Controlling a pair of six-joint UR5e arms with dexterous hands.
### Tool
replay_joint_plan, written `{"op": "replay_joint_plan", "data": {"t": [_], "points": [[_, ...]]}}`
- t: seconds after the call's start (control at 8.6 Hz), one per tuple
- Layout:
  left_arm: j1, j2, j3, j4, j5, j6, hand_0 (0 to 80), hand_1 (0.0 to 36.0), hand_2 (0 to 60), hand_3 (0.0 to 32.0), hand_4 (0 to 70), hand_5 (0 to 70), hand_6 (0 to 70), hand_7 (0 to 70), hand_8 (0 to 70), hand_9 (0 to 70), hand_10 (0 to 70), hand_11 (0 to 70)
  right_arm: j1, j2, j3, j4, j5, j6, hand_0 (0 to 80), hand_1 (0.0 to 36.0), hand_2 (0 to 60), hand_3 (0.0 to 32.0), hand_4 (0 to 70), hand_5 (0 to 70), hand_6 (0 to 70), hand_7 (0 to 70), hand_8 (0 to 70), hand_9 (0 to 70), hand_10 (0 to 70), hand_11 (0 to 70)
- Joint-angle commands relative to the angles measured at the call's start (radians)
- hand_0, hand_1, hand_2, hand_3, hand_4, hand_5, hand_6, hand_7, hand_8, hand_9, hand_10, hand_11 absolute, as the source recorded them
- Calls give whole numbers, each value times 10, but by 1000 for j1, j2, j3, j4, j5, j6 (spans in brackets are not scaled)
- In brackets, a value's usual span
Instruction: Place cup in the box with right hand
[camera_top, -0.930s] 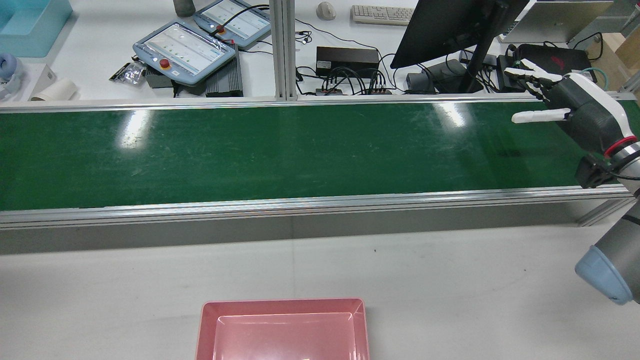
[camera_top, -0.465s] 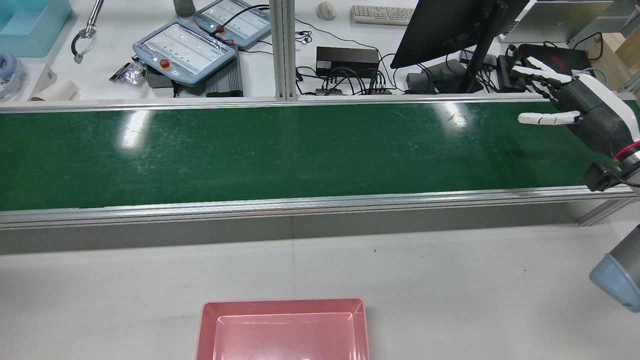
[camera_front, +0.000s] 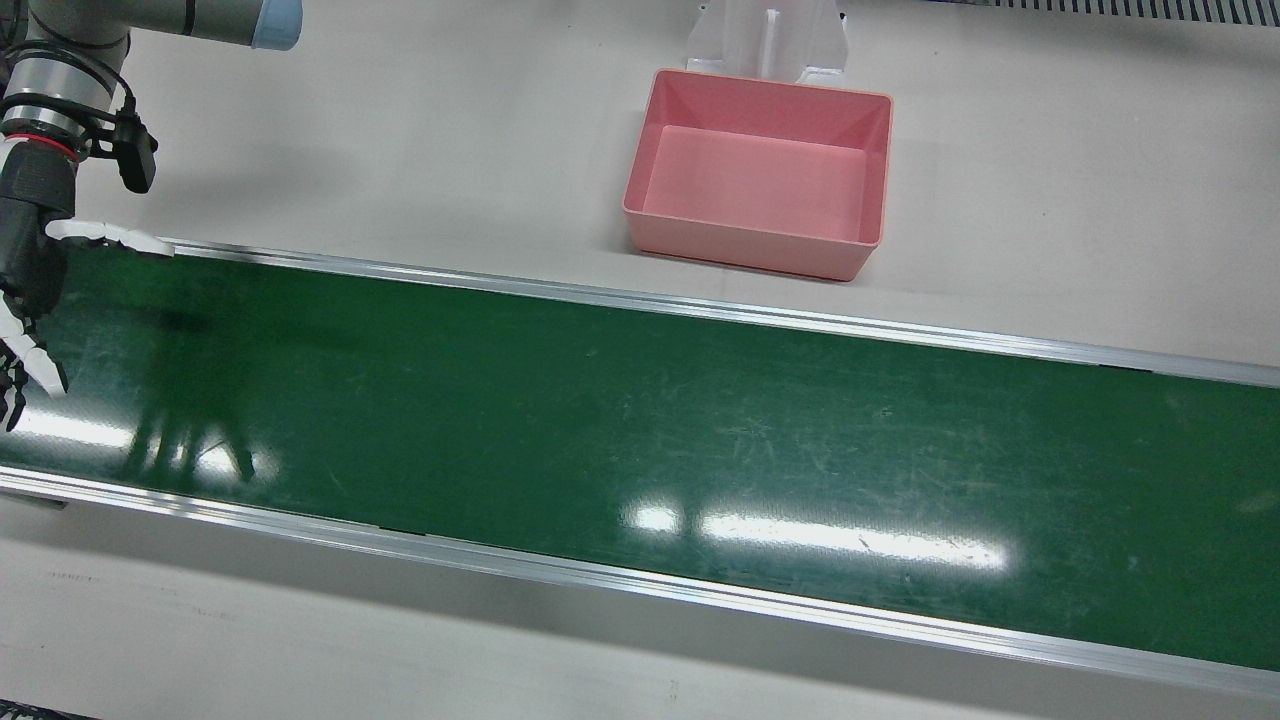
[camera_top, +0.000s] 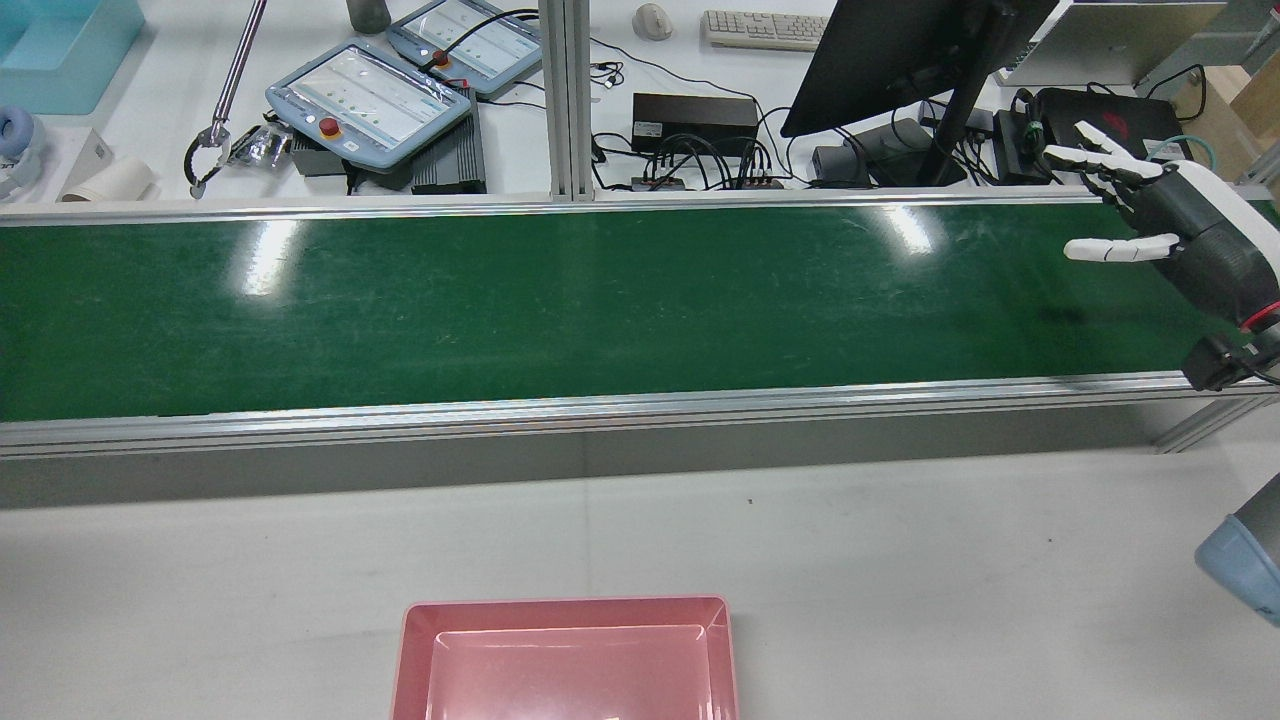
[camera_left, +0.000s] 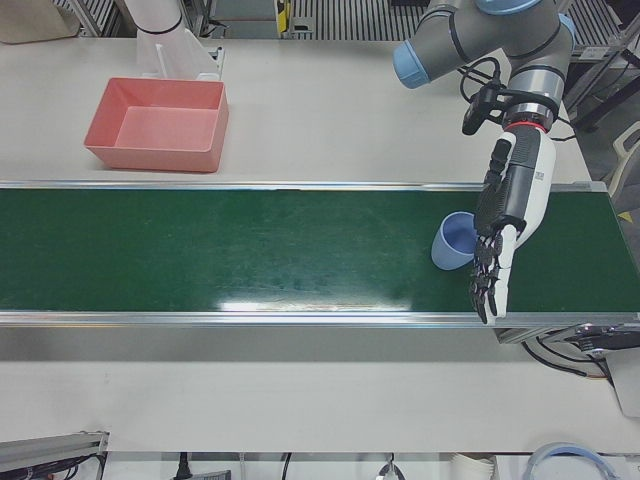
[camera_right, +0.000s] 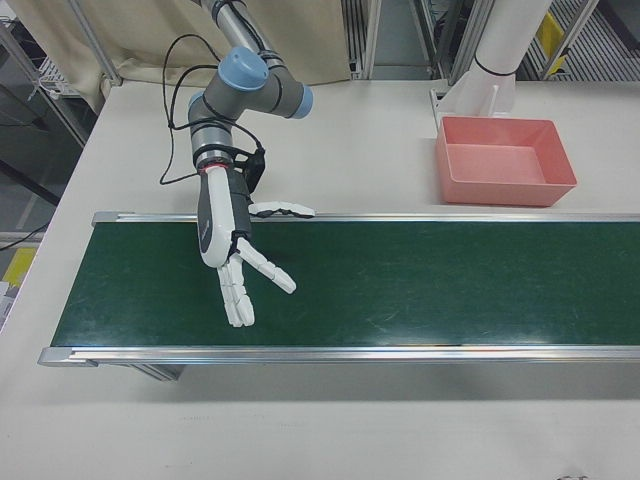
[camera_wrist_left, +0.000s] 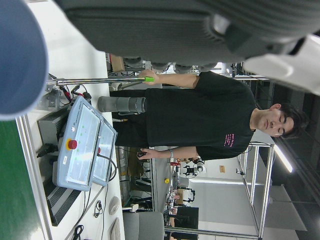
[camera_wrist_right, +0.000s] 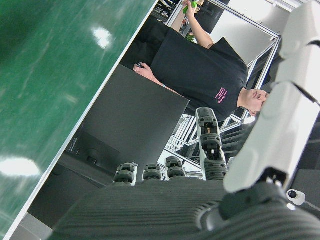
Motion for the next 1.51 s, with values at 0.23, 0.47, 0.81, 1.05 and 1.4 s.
{"op": "replay_joint_plan", "data": {"t": [0.23,0.47,0.81,1.05,1.4], "points": [[0,0,-1,1,0,0,0,0,0,0,0,0,0,0,0,0,0,0,23,22,-46,-81,-1,40,449,133,176,128,48,38,21,131,12,52,14,34],[0,0,-1,1,0,0,0,0,0,0,0,0,0,0,0,0,0,0,21,46,-135,-81,2,185,475,104,36,152,69,41,18,127,10,49,14,37],[0,0,-1,1,0,0,0,0,0,0,0,0,0,0,0,0,0,0,17,71,-126,-81,-1,182,484,124,72,120,80,45,21,121,8,45,21,47],[0,2,-1,1,0,0,0,0,0,0,0,0,0,0,0,0,0,0,28,83,-117,-78,-2,164,478,145,145,114,59,47,20,105,11,46,23,50],[0,0,-1,-1,0,0,0,0,0,0,0,0,0,0,0,0,0,0,12,91,-94,-76,-4,118,473,167,228,88,55,47,25,120,8,45,22,49]]}}
